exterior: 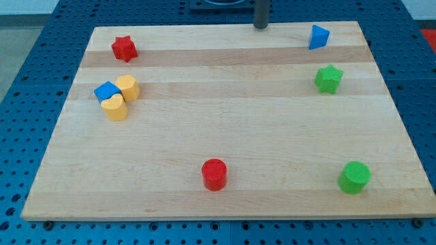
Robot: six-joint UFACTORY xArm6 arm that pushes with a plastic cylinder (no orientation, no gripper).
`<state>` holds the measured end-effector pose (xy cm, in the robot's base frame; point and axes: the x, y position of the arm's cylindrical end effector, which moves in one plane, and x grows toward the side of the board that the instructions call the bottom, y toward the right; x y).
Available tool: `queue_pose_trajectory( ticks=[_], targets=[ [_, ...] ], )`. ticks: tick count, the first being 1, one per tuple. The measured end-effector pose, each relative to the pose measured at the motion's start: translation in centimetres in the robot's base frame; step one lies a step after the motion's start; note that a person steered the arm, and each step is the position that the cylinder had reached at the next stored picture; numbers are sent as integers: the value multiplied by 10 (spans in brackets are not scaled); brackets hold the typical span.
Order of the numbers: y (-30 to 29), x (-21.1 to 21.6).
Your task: Move the triangle near to the green star
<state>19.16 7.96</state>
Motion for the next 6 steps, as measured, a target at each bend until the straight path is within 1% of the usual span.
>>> queue_pose_trajectory(
  ticks=[1, 3, 4, 5, 6],
  targets=[
    [26, 0],
    [169, -1],
    [194, -1],
    [186, 18],
    [156, 19]
  ],
)
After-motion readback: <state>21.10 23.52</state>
